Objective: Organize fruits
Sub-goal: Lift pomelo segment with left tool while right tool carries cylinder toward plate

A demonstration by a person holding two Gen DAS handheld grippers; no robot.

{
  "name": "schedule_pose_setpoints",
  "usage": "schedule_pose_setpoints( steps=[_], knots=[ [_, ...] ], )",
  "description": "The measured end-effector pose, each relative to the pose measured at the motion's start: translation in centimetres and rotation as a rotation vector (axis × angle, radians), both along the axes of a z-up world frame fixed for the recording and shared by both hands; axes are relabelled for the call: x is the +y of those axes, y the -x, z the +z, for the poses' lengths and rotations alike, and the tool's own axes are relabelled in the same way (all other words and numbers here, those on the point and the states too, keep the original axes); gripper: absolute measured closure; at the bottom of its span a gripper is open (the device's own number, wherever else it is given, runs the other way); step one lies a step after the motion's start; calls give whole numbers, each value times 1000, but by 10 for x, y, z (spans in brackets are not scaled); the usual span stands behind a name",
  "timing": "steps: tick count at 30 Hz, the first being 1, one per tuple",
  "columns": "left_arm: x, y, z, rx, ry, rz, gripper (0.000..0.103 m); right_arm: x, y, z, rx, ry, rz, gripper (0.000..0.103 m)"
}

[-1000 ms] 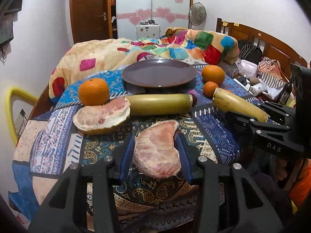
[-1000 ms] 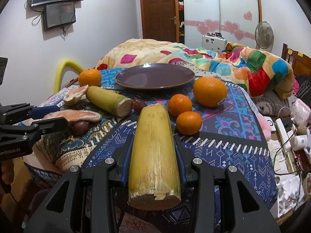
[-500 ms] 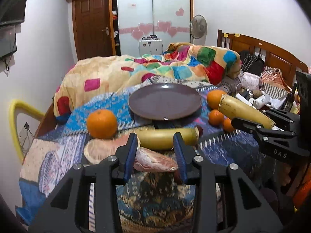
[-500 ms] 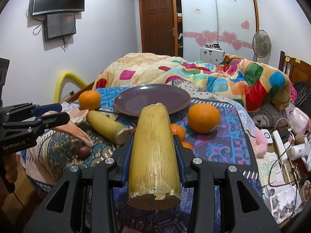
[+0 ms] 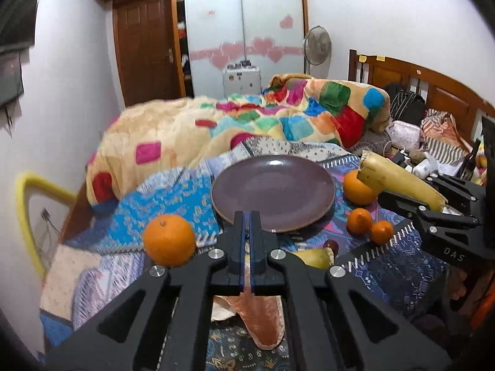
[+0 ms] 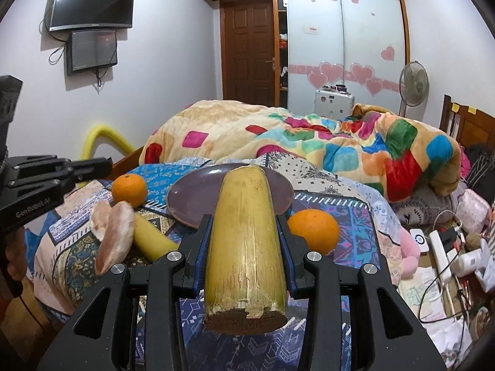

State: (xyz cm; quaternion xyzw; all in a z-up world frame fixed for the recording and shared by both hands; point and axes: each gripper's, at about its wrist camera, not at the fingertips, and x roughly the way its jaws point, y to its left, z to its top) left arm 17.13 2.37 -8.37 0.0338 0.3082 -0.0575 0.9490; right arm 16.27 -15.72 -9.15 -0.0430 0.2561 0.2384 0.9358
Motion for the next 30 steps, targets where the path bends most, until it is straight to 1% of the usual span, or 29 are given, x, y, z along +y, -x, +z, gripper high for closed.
schedule_pose_setpoints(
  steps=[1, 2, 3, 4, 5, 6, 10, 12, 15, 19, 22, 26, 30],
  knots=[
    [4, 0, -3, 20, 10, 1, 96, -1, 0, -1, 2, 0, 1, 68],
    [5, 1, -6, 31, 13, 5, 90, -1, 0, -2, 6, 1, 2, 68],
    [7, 2, -9, 45, 14, 9, 82, -1, 0, -4, 11, 3, 3, 68],
    [10, 4, -13, 60, 11, 13, 77, -1, 0, -6, 17, 5, 5, 68],
    [12, 7, -18, 75, 7, 20, 69, -1, 1, -6, 21, 7, 6, 68],
    [13, 10, -22, 89, 3, 22, 65, -1, 1, -8, 27, 10, 7, 68],
    [15, 26, -36, 124, 0, 19, 62, -2, 3, -11, 39, 10, 8, 68],
    [15, 32, -44, 150, 16, 12, 60, -3, 4, -13, 46, 9, 9, 68],
    [13, 36, -54, 184, 44, 0, 60, -3, 6, -15, 51, 17, 8, 68],
    [9, 30, -62, 210, 69, -2, 60, -4, 9, -16, 56, 22, 9, 68],
    [5, 24, -61, 203, 72, 0, 60, -7, 10, -16, 55, 23, 7, 68],
    [2, 12, -61, 208, 77, 22, 59, -9, 10, -17, 59, 23, 6, 68],
    [4, 3, -62, 217, 111, 52, 57, -9, 11, -19, 59, 19, 9, 68]
  ],
)
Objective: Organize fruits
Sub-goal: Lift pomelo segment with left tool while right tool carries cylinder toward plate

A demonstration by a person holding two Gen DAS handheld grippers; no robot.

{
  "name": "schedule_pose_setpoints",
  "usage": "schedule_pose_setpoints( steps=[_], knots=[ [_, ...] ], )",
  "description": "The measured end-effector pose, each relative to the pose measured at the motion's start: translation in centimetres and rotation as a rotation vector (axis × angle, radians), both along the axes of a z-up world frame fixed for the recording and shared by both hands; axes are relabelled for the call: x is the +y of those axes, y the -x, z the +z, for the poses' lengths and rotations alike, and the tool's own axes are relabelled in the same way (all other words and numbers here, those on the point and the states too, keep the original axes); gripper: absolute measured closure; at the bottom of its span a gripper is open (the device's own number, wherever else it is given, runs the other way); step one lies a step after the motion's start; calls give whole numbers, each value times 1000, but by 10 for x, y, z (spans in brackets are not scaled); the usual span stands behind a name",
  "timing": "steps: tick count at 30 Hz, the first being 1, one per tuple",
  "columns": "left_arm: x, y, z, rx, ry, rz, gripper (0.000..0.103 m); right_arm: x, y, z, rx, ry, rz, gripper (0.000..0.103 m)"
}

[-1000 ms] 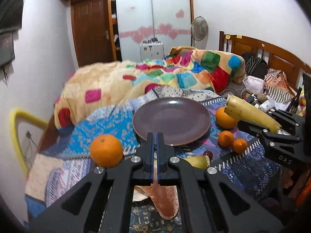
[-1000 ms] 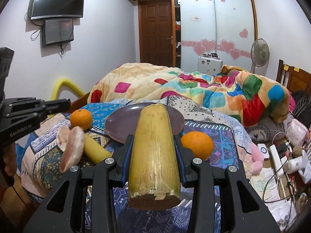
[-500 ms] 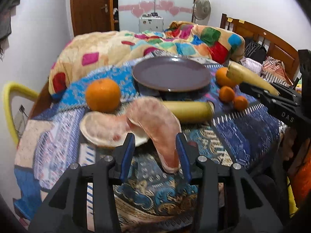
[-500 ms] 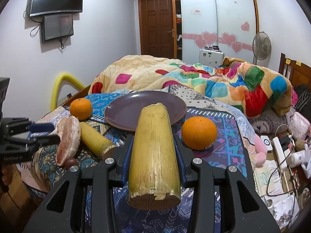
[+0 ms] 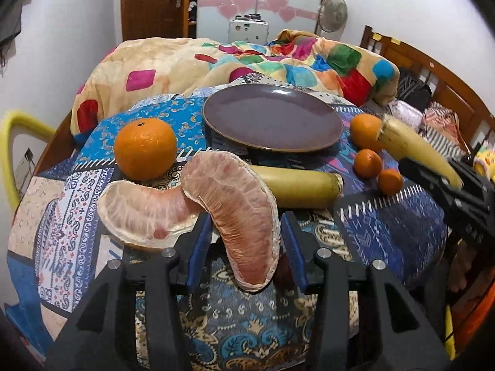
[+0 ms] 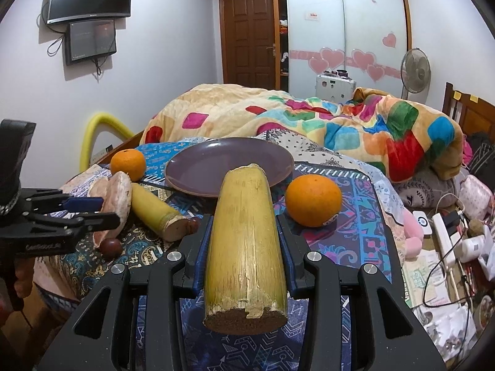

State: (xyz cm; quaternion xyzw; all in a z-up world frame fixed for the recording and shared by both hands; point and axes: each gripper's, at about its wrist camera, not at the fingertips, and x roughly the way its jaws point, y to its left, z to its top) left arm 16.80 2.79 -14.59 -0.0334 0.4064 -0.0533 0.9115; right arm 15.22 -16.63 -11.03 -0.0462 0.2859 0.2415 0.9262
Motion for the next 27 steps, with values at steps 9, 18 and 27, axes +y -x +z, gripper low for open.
schedule_pose_setpoints(
  steps=[9, 18, 27],
  knots=[
    [0, -7, -3, -14, 9, 55, 57, 4, 1, -3, 2, -2, 13, 68],
    [4, 0, 7, -54, 30, 39, 60, 6, 0, 4, -25, 9, 8, 68],
    [3, -5, 36, -126, 13, 15, 67, 7, -8, 18, -65, 1, -10, 68]
  ],
)
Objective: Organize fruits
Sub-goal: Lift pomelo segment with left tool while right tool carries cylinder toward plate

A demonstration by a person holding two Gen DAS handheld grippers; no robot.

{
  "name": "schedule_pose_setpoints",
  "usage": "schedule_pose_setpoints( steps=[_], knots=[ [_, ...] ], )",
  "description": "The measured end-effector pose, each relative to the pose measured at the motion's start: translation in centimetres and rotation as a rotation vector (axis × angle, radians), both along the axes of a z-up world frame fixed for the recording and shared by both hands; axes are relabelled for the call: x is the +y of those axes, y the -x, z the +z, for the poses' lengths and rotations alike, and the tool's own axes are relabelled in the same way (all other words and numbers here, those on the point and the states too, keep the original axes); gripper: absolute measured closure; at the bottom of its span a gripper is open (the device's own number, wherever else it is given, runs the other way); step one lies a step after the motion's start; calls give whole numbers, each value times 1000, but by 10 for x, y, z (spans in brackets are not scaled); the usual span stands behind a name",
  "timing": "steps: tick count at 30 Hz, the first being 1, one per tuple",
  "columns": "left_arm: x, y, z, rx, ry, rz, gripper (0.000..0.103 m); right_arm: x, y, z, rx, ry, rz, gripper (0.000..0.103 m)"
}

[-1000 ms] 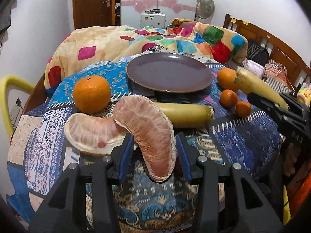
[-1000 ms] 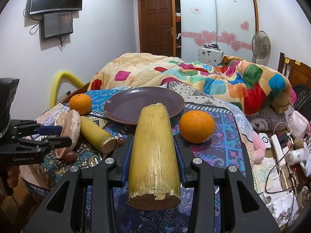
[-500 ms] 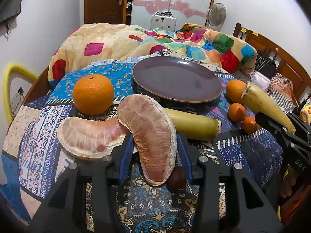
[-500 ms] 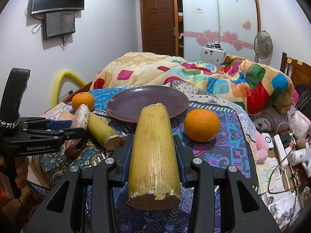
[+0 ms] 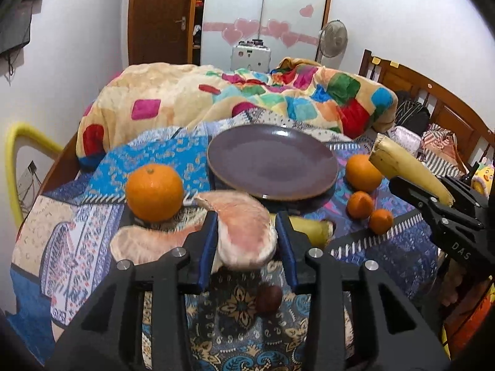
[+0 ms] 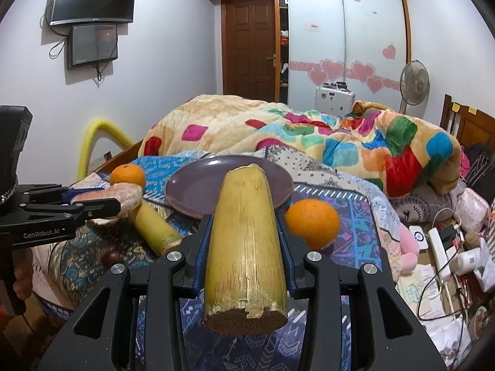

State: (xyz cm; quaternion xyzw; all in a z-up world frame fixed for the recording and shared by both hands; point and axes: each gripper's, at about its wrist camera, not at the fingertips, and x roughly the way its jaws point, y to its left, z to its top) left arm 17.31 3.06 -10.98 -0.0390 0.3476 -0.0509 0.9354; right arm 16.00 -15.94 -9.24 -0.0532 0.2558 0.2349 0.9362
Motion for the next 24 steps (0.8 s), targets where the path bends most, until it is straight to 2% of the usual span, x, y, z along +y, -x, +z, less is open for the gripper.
schedule_pose_setpoints(
  steps=[1, 3, 11, 19, 24],
  knots=[
    [-1, -2, 3, -8, -1, -6, 69, 0, -1, 2, -5, -1, -2, 68],
    [-2, -6, 6, -16, -7, -20, 82, 1, -4, 5, -16, -2, -5, 68],
    [-5, -23, 11, -35, -16, -43, 82, 5, -18, 12, -39, -3, -11, 68],
    [-9, -50, 22, -53, -32, -64, 82, 14, -39, 12, -38, 37, -5, 68],
    [-10, -73, 21, -27, -31, -77, 82, 24, -57, 15, -41, 80, 4, 68]
  ],
)
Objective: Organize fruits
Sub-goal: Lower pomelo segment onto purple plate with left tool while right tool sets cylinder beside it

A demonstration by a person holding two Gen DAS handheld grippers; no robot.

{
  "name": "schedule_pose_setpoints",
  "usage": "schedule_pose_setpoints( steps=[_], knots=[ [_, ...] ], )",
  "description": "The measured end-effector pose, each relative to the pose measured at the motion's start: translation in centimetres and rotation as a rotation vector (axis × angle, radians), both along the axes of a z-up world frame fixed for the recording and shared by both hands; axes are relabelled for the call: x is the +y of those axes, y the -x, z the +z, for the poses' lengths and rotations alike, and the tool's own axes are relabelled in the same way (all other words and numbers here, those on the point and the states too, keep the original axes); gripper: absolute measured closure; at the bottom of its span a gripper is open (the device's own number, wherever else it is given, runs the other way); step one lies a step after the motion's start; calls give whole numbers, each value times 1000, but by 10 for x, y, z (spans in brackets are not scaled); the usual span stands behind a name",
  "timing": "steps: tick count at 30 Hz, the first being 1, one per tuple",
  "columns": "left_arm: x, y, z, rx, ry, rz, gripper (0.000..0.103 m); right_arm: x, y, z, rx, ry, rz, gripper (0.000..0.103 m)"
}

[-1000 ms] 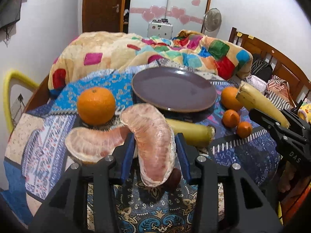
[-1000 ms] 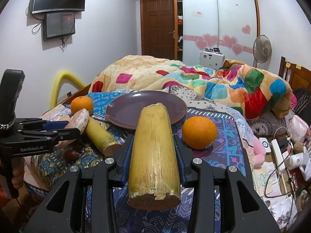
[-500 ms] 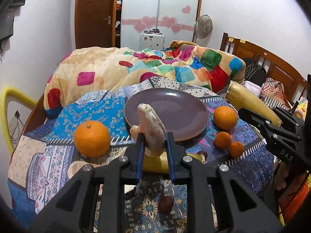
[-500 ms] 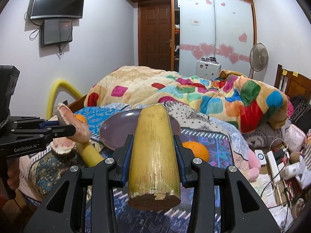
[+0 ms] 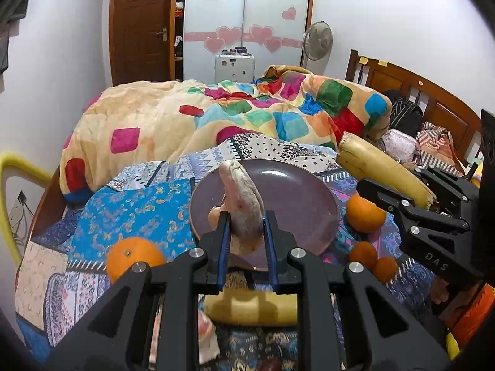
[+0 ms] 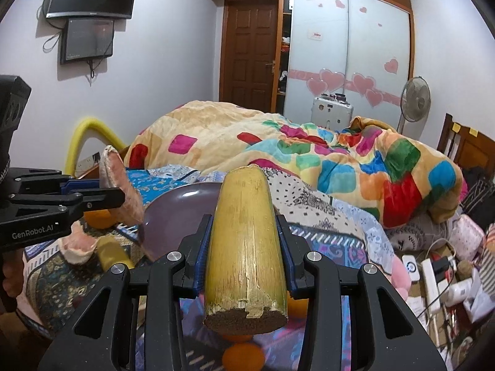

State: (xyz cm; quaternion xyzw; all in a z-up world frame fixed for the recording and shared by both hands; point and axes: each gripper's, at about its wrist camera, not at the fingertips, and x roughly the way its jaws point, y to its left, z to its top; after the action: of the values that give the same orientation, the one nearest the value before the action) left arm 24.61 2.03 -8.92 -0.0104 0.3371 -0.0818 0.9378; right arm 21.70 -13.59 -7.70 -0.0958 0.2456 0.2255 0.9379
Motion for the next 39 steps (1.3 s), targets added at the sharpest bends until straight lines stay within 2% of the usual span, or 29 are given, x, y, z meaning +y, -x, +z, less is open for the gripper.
schedule_pose_setpoints(
  steps=[5, 12, 24, 28, 30, 33, 39],
  knots=[
    [-3, -25, -5, 38, -11, -15, 82, 10, -21, -1, 21, 47, 12, 68],
    [-4, -59, -21, 151, 4, -47, 82, 22, -49, -14, 112, 109, 32, 68],
    [-13, -86, -20, 212, 9, -99, 80, 39, -85, -37, 296, 177, 70, 68],
    [-17, -84, -21, 213, 3, -107, 77, 38, -80, -30, 255, 183, 59, 67],
    [-16, -81, -21, 214, 5, -105, 77, 37, -73, -22, 223, 185, 63, 62],
    [-16, -77, -20, 221, 13, -112, 75, 35, -67, -13, 191, 184, 58, 61],
    [-19, -52, 0, 163, -12, -109, 65, 26, -51, 4, 159, 147, 50, 61]
  ],
)
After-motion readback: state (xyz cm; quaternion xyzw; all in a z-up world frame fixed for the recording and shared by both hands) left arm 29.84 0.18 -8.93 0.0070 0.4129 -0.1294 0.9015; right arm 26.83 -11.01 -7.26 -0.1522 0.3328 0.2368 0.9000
